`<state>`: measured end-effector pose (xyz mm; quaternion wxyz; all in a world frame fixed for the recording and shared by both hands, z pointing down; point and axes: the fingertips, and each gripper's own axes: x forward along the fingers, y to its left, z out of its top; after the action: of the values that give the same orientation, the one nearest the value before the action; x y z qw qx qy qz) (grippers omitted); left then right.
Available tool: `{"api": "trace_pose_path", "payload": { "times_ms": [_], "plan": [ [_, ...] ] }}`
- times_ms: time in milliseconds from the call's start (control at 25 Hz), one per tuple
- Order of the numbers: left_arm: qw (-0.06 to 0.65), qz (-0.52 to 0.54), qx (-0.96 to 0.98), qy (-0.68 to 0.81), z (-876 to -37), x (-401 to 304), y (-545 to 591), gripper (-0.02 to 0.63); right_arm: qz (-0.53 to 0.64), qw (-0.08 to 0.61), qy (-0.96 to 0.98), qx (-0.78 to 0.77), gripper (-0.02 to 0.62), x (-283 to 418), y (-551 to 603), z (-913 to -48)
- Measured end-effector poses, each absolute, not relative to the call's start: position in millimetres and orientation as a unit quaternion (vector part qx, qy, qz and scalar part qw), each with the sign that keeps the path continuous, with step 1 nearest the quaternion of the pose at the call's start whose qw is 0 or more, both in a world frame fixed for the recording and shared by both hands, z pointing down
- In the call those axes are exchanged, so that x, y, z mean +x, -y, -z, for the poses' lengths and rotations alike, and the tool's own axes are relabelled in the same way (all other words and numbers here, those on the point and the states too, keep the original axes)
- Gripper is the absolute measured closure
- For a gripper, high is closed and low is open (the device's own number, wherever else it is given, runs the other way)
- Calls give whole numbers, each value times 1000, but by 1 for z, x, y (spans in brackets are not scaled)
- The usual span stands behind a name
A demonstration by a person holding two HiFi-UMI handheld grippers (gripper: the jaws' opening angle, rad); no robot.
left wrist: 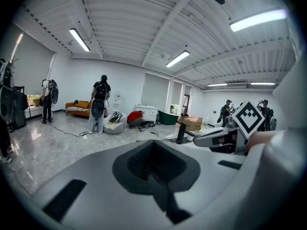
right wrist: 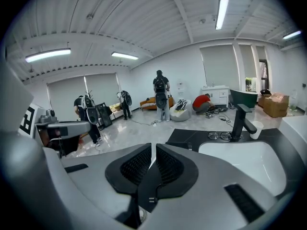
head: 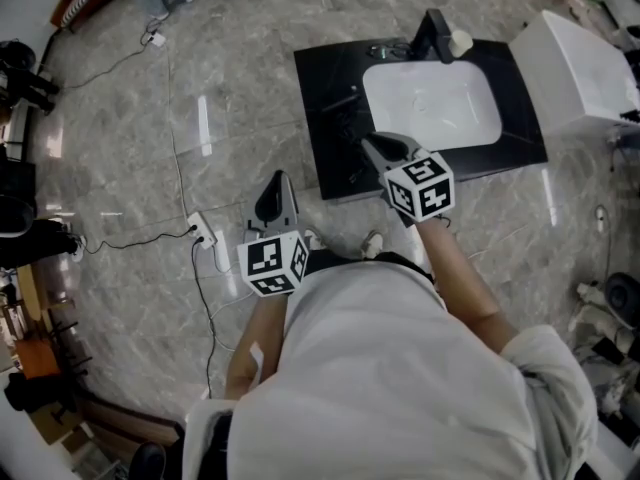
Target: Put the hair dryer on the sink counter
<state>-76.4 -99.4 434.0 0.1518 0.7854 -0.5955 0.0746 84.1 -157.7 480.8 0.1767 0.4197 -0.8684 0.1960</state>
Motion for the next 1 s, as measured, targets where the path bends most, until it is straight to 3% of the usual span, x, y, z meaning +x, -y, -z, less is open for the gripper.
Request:
{"api": "trace_pose_path", "payload": {
  "times_ms": [1000],
  "plan": [
    [108,-64,791,599,-408,-60,112,604,-72,28,898,433,541,119,149,-372]
  ]
}}
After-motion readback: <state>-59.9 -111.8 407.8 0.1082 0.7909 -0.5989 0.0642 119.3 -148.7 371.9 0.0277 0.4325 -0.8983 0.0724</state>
